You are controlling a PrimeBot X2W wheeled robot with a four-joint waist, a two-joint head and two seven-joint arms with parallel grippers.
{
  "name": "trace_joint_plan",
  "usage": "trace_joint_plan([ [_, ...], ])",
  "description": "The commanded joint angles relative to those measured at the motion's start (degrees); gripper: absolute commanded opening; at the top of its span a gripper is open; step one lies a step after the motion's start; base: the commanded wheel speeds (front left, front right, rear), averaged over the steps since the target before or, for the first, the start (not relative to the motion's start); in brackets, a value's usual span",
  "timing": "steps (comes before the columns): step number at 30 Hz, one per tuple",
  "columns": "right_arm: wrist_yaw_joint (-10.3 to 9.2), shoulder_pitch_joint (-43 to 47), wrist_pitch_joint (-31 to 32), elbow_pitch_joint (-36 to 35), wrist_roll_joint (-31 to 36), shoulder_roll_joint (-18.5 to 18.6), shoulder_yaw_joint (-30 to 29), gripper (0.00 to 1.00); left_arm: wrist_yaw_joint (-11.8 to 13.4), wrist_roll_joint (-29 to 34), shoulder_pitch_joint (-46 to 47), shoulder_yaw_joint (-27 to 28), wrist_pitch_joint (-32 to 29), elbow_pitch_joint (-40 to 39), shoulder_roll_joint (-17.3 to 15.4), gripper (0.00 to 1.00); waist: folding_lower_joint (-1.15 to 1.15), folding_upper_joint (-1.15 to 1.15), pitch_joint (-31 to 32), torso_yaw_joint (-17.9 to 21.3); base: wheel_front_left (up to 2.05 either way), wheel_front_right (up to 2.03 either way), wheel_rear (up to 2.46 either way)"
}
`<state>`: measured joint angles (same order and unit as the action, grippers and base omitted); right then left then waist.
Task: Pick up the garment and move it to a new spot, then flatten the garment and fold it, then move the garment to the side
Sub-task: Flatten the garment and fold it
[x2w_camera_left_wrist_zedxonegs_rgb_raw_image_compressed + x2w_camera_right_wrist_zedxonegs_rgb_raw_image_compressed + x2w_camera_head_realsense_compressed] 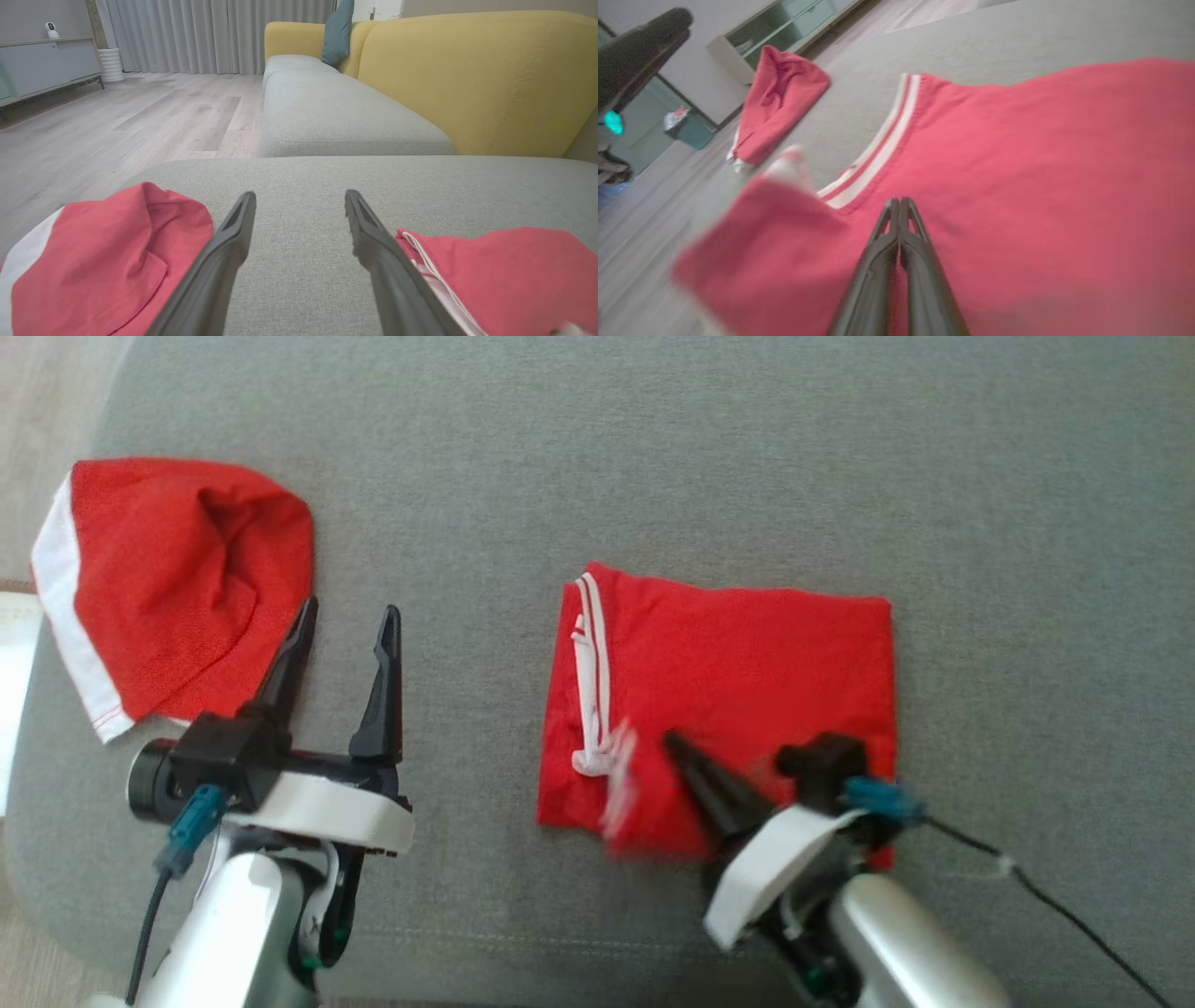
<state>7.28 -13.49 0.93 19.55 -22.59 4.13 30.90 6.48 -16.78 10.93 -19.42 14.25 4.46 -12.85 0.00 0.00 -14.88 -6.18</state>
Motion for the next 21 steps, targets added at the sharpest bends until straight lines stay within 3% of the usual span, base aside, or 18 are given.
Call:
trace_joint_plan([
  [1,0.21,-1.4,-0.3,-1.4,-0.9,-1.1,2.2,0.00,-0.2,0.3,2.4,2.3,0.6,-1.5,-0.8,1.00,0.00,0.00,0.0,-0.3,0.00,0.00,0.00],
  [6,0.21,-2.9,-0.3,-0.6,-4.1,-1.1,7.8,0.00,-0.2,0.5,2.3,2.6,0.7,-1.2,-0.2,1.00,0.00,0.00,0.1,-1.1,0.00,0.00,0.00],
  [9,0.21,-3.5,-3.3,-2.5,-3.7,-0.5,5.5,0.00,-0.1,0.7,2.0,3.0,0.7,-1.2,-0.2,1.00,0.00,0.00,0.6,-1.1,0.00,0.00,0.00],
  [12,0.21,-2.9,-6.2,-5.5,-2.4,0.5,-0.4,0.00,0.0,1.0,1.3,3.7,0.7,-1.7,-0.2,1.00,0.00,0.00,1.5,-0.8,0.00,0.00,0.00],
  [13,0.21,-2.4,-6.7,-6.6,-1.8,0.9,-3.1,0.20,0.0,1.1,1.0,3.9,0.7,-1.8,-0.2,1.00,0.00,0.00,1.9,-0.7,0.00,0.00,0.00],
  [15,0.21,-1.0,-7.2,-8.9,0.0,1.7,-9.1,1.00,-0.1,1.4,0.4,4.5,0.7,-2.3,-0.3,1.00,0.00,0.00,2.5,-0.3,0.00,0.00,0.00],
  [21,0.21,5.1,-5.1,-16.9,6.0,2.9,-25.3,1.00,-0.8,2.0,-1.7,6.1,0.7,-2.9,-1.1,1.00,0.00,0.00,4.6,1.4,0.00,0.00,0.00],
])
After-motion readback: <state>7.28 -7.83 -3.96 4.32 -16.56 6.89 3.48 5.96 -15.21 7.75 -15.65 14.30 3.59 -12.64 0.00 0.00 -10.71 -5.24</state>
